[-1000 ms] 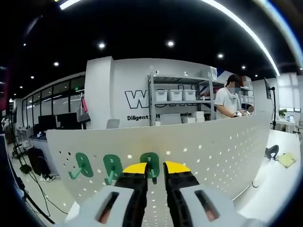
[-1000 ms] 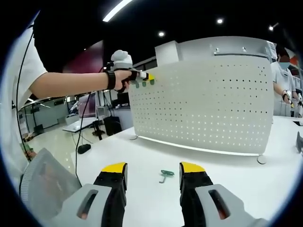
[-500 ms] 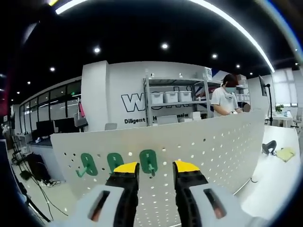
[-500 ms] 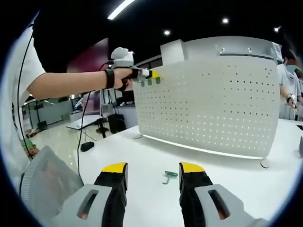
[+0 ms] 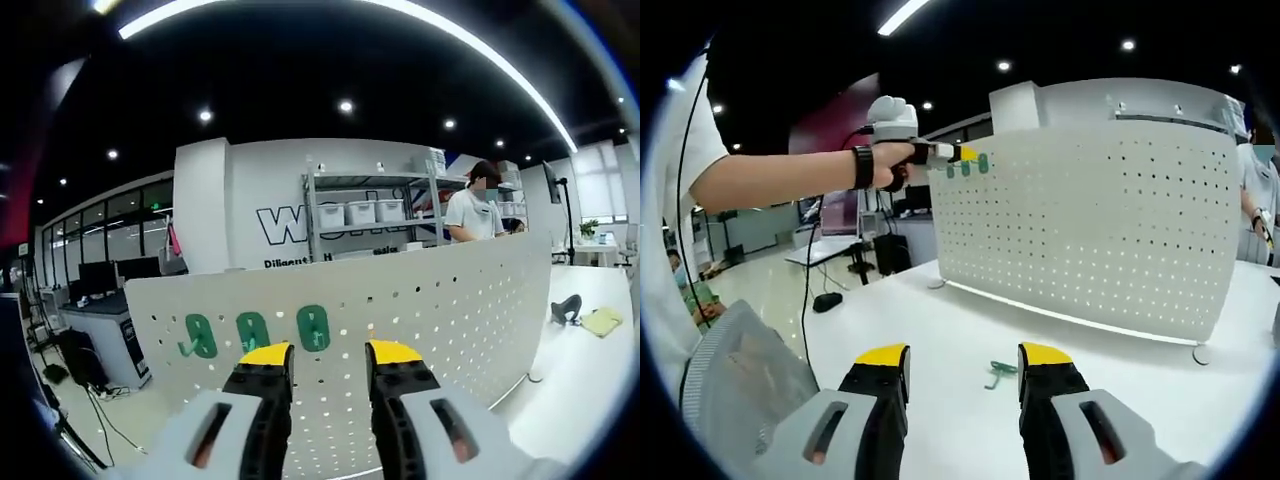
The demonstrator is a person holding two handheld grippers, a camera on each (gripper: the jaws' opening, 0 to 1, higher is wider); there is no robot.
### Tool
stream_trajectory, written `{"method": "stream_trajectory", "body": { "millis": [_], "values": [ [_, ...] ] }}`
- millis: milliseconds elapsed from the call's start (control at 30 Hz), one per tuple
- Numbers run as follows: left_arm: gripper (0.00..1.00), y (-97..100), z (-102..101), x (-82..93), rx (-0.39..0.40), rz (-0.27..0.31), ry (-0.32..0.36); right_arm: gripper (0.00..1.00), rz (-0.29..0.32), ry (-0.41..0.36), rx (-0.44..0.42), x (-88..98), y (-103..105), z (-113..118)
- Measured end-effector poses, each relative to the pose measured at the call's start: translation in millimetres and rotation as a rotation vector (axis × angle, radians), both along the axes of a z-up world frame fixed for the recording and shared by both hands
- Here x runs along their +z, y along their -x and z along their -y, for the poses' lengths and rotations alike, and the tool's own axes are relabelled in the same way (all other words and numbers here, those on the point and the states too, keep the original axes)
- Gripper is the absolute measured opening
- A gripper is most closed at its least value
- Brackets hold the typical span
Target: Insert the hook assembly into the mounting plate slot until the hook locks in place.
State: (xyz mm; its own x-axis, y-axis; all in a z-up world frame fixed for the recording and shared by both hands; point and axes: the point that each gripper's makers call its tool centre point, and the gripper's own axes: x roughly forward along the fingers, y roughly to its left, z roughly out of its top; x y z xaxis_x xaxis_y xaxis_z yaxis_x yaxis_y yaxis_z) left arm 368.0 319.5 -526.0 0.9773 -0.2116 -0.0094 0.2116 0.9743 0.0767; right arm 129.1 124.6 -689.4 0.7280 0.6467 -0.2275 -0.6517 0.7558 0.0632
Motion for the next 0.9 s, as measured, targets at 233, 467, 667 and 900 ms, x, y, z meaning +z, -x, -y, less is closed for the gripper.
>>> {"method": "stream_trajectory", "body": {
  "millis": [233, 467, 667, 900],
  "values": [
    [0.31, 13.7, 0.5, -13.6, -0.026, -0.021, 0.032, 0.44, 0.009, 0.013, 0.008, 2.5, -3.7, 2.1],
    [0.35, 26.4, 0.8, -16.0, -0.054, -0.025, 0.047, 0.44, 0.016, 0.023, 0.010, 3.7, -9.5, 7.1],
    [0.35, 34.8, 9.2, -18.4, -0.085, -0.022, 0.085, 0.44, 0.020, 0.025, 0.026, 4.2, -16.7, 4.3],
    [0.40, 49.8, 23.4, -28.5, -0.146, -0.045, 0.074, 0.43, 0.015, 0.035, 0.050, 0.0, -18.3, 3.0]
  ]
}}
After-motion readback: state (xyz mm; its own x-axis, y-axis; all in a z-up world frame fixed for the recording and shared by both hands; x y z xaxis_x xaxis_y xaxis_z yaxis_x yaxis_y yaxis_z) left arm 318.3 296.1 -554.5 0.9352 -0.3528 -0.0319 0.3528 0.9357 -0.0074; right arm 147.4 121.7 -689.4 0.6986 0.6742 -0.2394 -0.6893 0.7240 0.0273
